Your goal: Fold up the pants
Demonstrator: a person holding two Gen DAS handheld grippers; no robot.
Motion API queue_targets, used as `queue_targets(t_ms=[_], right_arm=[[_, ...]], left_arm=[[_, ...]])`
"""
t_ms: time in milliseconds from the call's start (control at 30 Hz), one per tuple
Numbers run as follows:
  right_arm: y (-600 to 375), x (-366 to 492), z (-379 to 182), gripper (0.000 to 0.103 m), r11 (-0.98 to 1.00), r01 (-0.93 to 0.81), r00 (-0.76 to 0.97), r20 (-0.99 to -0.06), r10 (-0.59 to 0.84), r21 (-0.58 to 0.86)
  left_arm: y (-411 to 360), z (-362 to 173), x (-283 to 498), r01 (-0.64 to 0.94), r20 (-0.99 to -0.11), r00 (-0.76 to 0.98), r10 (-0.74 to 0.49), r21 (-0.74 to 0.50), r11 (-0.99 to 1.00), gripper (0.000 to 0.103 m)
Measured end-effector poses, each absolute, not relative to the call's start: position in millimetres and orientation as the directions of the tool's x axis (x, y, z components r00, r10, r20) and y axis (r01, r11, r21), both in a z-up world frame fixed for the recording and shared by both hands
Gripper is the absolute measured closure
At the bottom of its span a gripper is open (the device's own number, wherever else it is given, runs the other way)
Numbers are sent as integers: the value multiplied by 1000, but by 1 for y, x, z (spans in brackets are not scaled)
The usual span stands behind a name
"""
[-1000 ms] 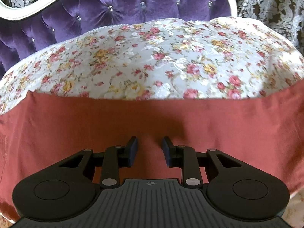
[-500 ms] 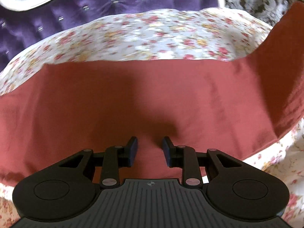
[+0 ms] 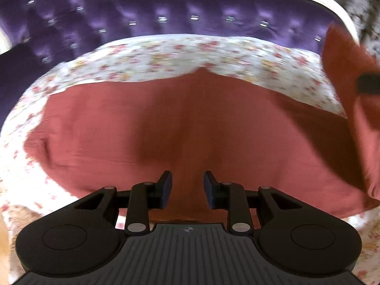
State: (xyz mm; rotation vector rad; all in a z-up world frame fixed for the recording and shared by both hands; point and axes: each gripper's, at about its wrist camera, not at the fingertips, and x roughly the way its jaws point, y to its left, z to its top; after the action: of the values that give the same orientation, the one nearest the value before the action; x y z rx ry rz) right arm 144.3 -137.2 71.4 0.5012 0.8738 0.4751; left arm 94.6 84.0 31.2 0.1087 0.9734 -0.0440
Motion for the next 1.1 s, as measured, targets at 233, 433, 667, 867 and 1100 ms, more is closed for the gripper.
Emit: queue_targets(t_ms=[233, 433, 667, 867, 1100], right_arm=[[-60, 157, 12, 90, 784, -197, 462, -650, 604, 588], [-56, 144, 11, 70, 770, -256, 498, -603, 624, 585], [-121, 123, 35, 47, 763, -204, 613, -528, 588, 613], [-120, 111, 2, 77, 821, -167, 547, -642, 537, 545], [-125, 79, -20, 81, 837, -167, 496, -690, 528, 521]], left_arm=[[123, 32, 98, 4, -826, 562, 52, 66, 998, 75], [128, 37, 95, 11, -818, 574, 37, 52, 999, 75], [102, 52, 104, 61, -788, 615, -21, 22, 998, 75], [68, 39, 115, 140, -798, 598, -71, 17, 990, 75], [63, -22, 116, 156, -869, 492, -41, 42, 987, 73]])
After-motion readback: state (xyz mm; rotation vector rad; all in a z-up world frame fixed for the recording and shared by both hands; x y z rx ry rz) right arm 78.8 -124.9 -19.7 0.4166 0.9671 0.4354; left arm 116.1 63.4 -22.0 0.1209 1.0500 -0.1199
